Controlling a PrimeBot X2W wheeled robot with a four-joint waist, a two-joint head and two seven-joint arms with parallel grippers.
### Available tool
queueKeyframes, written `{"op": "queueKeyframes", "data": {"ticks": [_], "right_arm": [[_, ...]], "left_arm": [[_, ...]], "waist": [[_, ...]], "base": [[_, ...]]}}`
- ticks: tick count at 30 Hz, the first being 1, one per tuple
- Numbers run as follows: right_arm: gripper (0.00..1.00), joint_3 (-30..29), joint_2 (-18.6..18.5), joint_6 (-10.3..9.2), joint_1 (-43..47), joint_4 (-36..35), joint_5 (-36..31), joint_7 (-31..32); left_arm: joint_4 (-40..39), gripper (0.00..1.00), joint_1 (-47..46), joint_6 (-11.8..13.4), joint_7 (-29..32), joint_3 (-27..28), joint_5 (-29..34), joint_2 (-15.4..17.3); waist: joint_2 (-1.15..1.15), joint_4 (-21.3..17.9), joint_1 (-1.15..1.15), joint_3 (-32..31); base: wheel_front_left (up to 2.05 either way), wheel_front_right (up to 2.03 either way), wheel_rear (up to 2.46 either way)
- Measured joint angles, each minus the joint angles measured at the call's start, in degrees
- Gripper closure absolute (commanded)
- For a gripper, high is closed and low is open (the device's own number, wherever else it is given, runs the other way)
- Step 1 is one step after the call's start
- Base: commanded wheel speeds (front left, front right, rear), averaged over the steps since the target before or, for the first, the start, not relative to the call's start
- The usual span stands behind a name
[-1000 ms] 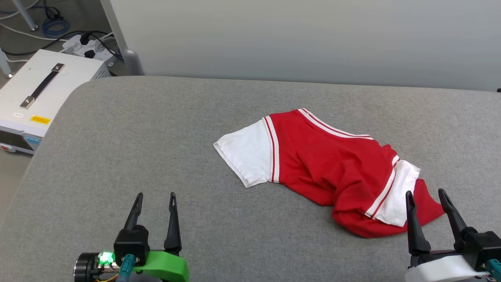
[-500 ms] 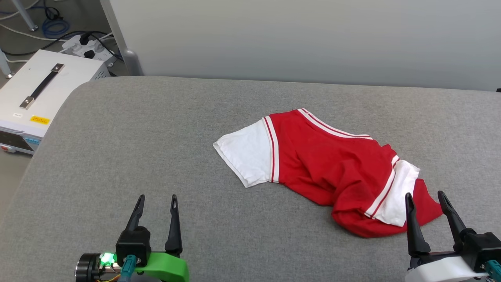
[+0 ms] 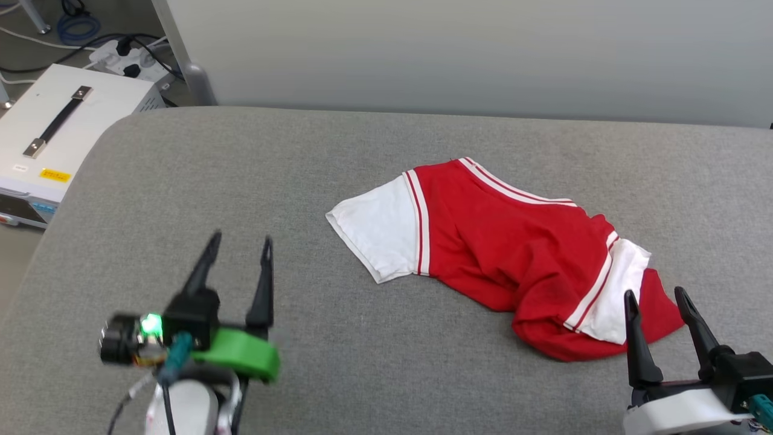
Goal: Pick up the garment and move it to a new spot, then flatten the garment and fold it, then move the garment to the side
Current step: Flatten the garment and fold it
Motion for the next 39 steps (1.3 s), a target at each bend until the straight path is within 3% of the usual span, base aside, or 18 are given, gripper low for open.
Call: {"op": "queueKeyframes", "data": {"ticks": [9, 13, 16, 22, 27, 32, 33, 39], "right_arm": [[0.0, 1.5, 0.0, 0.0, -3.5, -1.5, -0.1, 0.0], [0.0, 2.0, 0.0, 0.0, -5.0, -2.4, -0.2, 0.0], [0.0, 2.3, 0.0, 0.0, -5.9, -2.8, -0.2, 0.0], [0.0, 2.5, 0.0, 0.0, -8.0, -3.6, -0.2, 0.0], [0.0, 2.9, 0.0, 0.0, -9.9, -4.1, -0.2, 0.0], [0.0, 3.4, 0.0, 0.0, -12.0, -4.3, -0.2, 0.0], [0.0, 3.6, 0.0, 0.0, -12.5, -4.3, -0.1, 0.0], [0.0, 3.5, 0.0, 0.0, -13.0, -4.3, -0.1, 0.0]], "left_arm": [[7.5, 0.0, -19.5, -6.4, 1.0, -1.2, -1.6, 6.1], [12.1, 0.0, -28.2, -7.3, 7.4, -4.4, -6.3, 8.3], [14.6, 0.0, -33.8, -7.4, 14.7, -10.4, -12.2, 10.8], [17.0, 0.0, -43.6, -7.4, 35.7, -24.3, -25.9, 16.1], [18.7, 0.0, -50.2, -7.4, 47.9, -33.0, -34.7, 19.0], [23.0, 0.0, -54.1, -7.4, 55.1, -39.7, -40.3, 20.7], [24.9, 0.0, -54.6, -7.4, 57.6, -43.7, -42.8, 21.6], [25.7, 0.0, -56.9, -7.4, 56.8, -49.2, -46.1, 23.2]], "waist": [[0.0, -1.9, 0.0, 3.5], [0.0, -3.0, 0.0, 5.7], [0.0, -3.8, 0.0, 7.4], [0.0, -5.3, 0.0, 11.3], [0.0, -6.3, 0.0, 14.7], [0.0, -7.5, 0.01, 18.3], [0.0, -8.3, 0.01, 20.1], [0.0, -9.5, 0.01, 22.6]], "base": [[0.0, 0.0, 0.0], [0.0, 0.0, 0.0], [0.0, 0.0, 0.0], [0.0, 0.0, 0.0], [0.0, 0.0, 0.0], [0.0, 0.0, 0.0], [0.0, 0.0, 0.0], [0.0, 0.0, 0.0]]}}
